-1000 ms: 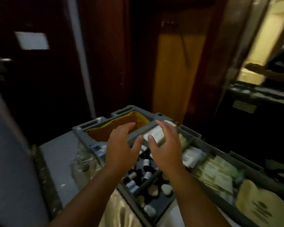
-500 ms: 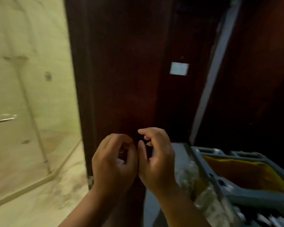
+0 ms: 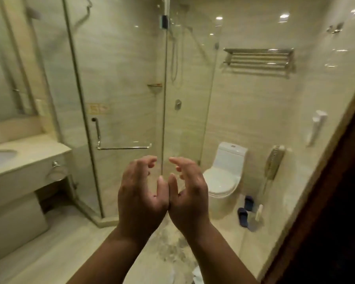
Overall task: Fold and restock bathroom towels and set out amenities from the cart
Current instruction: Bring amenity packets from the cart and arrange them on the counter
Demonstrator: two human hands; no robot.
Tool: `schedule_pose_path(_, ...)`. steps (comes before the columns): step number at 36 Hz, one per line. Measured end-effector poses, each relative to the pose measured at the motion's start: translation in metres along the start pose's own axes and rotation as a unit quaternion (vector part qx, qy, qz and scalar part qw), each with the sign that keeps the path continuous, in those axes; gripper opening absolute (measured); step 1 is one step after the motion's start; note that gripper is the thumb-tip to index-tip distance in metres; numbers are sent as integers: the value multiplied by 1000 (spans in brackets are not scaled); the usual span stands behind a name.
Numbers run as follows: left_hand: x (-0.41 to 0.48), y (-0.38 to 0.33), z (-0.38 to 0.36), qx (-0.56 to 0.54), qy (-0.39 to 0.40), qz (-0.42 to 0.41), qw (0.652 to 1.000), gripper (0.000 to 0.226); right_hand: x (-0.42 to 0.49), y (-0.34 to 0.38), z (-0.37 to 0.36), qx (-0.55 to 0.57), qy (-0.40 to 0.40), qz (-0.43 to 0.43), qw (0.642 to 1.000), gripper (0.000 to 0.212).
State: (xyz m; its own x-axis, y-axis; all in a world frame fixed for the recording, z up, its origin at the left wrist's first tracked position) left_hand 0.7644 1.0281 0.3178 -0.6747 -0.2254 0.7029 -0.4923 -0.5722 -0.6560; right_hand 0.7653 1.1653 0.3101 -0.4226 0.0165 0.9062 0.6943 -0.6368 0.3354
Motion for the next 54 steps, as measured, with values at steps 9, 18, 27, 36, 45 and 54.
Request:
schedule_pose_path(9, 79, 136, 33, 122, -49, 77, 988, 50, 32, -29, -182, 113, 74, -21, 991, 41)
schedule_pose_path(18, 160, 260, 60, 221, -135, 122, 958, 57, 75, -53, -368, 224, 146, 0, 964, 46)
schedule_pose_path(27, 218, 391, 128, 301, -199, 204, 910, 63, 88, -31, -551, 329, 223, 2, 918, 49)
schedule_pose_path(36, 277, 556, 212, 318, -249, 249, 880, 64, 83, 11, -751, 359, 278, 3, 891, 50)
schedule_pose_path(45, 341, 702, 292, 315, -253, 309, 861, 66, 87, 55, -932, 380, 352, -10, 855, 55)
schedule_pose_path(54, 374, 862, 354, 322, -276, 402, 812, 66, 57, 79, -1126, 418, 450, -42, 788, 51)
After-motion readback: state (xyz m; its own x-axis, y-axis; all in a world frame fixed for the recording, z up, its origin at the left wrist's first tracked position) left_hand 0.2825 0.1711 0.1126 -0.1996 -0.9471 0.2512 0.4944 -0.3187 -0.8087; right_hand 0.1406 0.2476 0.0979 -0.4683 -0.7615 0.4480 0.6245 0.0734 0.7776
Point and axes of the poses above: each hand's wrist, its own x-axis towards the middle knuckle, its own z-axis out of the back of the hand, y = z × x, the point moved 9 cm from there along x, towards the middle knuckle, and after that the axes turned 12 degrees about z, right-handed, at the moved point
